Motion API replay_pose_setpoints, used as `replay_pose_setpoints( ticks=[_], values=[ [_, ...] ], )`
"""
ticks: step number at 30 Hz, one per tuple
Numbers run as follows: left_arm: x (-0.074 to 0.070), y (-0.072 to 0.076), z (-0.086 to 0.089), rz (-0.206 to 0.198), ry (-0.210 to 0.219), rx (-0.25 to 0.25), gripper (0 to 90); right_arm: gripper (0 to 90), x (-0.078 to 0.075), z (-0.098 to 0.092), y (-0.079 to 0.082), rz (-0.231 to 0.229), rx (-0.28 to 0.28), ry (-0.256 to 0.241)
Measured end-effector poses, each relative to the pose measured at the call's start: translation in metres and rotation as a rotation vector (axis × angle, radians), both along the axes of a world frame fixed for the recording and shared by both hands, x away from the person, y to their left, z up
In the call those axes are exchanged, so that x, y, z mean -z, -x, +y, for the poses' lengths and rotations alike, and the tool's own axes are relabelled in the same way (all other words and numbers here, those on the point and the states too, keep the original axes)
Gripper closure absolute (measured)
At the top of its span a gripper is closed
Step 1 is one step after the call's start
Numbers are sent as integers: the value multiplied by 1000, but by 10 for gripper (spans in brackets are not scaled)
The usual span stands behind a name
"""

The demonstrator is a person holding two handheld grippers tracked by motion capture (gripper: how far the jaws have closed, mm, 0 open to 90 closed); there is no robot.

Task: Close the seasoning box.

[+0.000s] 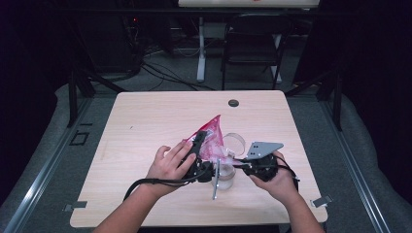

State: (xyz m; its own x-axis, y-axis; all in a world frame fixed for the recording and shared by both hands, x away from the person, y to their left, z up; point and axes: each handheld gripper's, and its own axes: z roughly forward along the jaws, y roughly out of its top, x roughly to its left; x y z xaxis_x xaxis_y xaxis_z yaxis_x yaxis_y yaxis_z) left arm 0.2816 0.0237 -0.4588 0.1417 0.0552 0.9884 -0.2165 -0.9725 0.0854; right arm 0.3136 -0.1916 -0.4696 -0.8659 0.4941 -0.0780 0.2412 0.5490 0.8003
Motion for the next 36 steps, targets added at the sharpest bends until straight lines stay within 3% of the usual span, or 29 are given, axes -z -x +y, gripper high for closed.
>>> replay_pose_setpoints(
  ticks=[6,36],
  values=[
    [0,3,-1,3,19,4,627,897,-3,-1,3,-4,6,11],
    [7,9,-4,31,4,6,647,896,3,-2,0,6,29,8]
  ],
)
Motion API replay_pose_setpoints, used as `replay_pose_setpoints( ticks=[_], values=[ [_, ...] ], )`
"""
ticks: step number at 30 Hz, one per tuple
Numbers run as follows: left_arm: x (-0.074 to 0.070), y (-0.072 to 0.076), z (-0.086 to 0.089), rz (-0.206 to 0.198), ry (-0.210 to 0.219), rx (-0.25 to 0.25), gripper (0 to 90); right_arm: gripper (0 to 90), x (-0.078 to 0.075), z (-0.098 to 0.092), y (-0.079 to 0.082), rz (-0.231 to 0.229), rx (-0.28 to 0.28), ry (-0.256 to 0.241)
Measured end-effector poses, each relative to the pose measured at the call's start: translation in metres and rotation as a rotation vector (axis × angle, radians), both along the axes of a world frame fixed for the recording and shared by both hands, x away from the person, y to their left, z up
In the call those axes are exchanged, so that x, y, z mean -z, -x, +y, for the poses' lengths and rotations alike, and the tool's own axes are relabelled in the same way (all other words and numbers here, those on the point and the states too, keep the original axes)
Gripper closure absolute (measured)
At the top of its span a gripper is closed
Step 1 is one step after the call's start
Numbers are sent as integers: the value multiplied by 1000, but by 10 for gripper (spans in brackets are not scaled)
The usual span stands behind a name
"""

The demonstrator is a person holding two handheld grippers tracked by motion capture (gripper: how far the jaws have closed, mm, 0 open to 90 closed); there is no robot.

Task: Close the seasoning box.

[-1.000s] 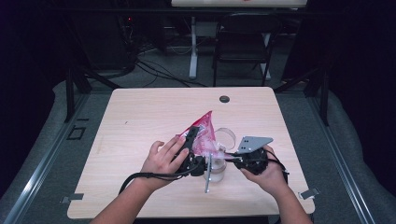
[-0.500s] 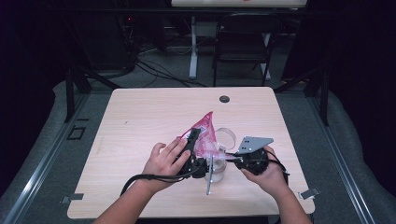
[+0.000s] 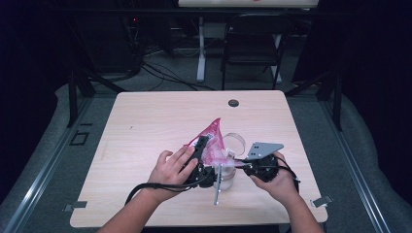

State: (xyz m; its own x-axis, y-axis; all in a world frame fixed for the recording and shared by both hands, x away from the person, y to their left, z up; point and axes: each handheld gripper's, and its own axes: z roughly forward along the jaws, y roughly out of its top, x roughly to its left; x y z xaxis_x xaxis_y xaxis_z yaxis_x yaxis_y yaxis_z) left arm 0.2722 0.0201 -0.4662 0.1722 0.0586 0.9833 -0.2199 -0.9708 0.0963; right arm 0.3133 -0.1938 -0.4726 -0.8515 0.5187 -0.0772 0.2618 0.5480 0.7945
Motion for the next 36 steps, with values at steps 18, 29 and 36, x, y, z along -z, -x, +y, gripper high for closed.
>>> replay_pose_setpoints(
  ticks=[18,29,36],
  values=[
    [2,-2,2,7,-16,-12,654,896,0,3,1,-13,11,10],
    [3,-3,2,11,-16,-17,658,898,-1,3,2,-11,12,8],
    [6,-4,5,20,-8,-18,660,898,-1,5,2,-13,10,8]
  ],
)
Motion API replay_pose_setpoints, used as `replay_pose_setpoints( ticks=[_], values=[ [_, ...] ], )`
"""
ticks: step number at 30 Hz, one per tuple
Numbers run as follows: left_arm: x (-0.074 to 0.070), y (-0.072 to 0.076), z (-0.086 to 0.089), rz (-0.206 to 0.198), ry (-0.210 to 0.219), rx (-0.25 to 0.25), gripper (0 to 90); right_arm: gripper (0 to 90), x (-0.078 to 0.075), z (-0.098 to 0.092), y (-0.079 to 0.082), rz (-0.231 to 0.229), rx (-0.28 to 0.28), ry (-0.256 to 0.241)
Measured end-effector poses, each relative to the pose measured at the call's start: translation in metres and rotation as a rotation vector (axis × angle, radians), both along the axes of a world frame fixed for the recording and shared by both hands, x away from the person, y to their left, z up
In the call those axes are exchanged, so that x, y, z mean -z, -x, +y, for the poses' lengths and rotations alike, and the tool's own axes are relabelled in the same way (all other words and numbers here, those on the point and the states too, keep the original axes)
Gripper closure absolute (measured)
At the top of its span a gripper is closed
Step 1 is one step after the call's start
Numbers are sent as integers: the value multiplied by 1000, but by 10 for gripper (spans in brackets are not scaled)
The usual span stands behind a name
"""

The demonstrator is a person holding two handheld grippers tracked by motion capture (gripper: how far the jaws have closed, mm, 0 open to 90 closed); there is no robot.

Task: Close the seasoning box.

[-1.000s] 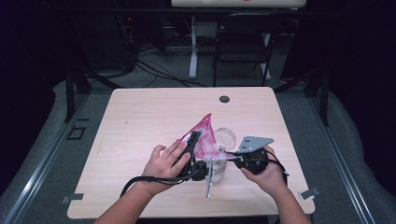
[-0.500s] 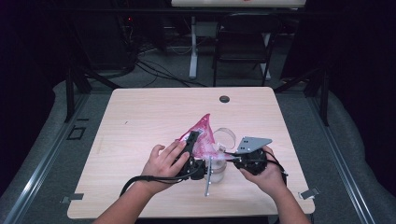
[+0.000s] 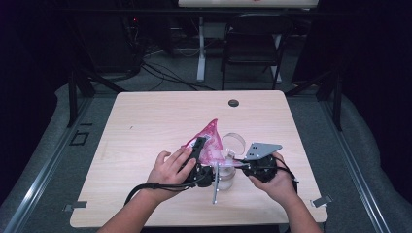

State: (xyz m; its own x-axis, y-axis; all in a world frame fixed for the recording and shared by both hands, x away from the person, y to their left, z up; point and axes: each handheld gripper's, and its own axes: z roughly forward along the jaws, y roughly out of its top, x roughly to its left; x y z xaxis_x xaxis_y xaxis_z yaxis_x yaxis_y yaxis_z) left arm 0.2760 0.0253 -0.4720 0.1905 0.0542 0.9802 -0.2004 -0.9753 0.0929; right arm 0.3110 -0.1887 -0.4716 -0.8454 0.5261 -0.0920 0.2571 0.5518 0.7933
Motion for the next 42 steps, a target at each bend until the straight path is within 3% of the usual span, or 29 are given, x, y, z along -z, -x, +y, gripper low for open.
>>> replay_pose_setpoints(
  ticks=[9,24,28,32,42],
  values=[
    [0,-1,5,39,22,-25,660,898,-3,3,2,-12,-5,-1],
    [-2,-3,6,21,21,-25,663,899,-5,5,4,-16,-18,-4],
    [-3,-2,5,24,13,-34,663,899,-4,4,4,-11,-22,-4],
    [-4,-2,4,-2,2,-14,660,900,-2,3,2,-2,-24,-11],
    [-7,-2,1,5,-40,-14,656,900,1,2,0,10,-24,-6]
  ],
)
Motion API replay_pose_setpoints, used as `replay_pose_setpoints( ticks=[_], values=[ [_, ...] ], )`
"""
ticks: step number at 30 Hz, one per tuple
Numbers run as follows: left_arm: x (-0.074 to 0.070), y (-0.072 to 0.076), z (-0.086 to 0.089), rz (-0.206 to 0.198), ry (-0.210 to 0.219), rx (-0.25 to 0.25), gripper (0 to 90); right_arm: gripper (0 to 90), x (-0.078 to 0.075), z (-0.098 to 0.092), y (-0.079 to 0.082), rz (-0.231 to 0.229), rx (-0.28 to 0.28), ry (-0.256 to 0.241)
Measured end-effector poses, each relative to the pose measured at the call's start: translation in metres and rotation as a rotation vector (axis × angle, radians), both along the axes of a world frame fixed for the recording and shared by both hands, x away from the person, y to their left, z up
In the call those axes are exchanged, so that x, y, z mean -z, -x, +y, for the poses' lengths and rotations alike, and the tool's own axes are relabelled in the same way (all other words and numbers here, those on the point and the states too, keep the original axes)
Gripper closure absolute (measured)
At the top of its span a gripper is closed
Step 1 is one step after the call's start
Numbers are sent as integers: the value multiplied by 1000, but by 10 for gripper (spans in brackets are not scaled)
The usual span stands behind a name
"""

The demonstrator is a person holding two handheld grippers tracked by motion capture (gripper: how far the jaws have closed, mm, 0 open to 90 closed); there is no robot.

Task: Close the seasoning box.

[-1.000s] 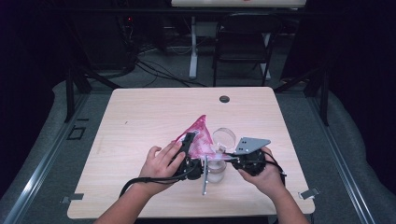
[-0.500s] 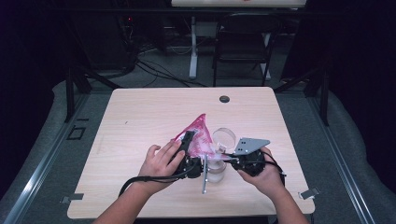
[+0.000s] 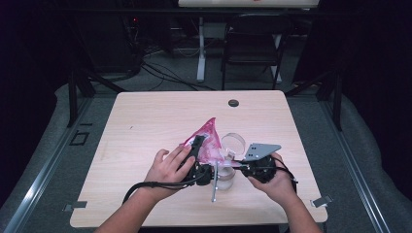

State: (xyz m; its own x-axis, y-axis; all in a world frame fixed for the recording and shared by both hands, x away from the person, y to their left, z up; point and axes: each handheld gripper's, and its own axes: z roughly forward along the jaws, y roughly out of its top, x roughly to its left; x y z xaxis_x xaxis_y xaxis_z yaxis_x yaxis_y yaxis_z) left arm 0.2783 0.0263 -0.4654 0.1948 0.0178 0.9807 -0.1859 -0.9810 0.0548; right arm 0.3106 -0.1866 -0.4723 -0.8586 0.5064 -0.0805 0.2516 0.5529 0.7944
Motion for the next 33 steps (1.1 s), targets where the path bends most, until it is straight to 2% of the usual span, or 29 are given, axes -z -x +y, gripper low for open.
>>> replay_pose_setpoints(
  ticks=[1,10,16,19,20,24,26,29,31,33],
  values=[
    [0,0,0,7,0,-4,656,900,0,0,0,-1,3,1],
    [-1,2,-2,-15,-14,9,662,900,4,1,-2,12,2,7],
    [1,3,-3,-34,0,24,666,900,5,0,-2,13,10,1],
    [0,4,-4,-55,-9,32,667,900,4,-1,-2,9,13,0],
    [-1,5,-4,-52,-14,21,666,900,4,-1,-2,8,15,-2],
    [0,4,-4,-56,-7,31,666,900,4,-1,-2,7,18,-1],
    [-1,4,-5,-40,-7,14,668,900,3,-1,-2,4,20,2],
    [0,3,-4,-45,-6,19,673,900,2,-1,-1,1,19,1],
    [1,3,-4,-30,-3,4,677,900,0,-1,0,-3,16,7],
    [1,3,-4,-36,-6,3,679,900,0,-1,0,-6,16,0]
  ],
)
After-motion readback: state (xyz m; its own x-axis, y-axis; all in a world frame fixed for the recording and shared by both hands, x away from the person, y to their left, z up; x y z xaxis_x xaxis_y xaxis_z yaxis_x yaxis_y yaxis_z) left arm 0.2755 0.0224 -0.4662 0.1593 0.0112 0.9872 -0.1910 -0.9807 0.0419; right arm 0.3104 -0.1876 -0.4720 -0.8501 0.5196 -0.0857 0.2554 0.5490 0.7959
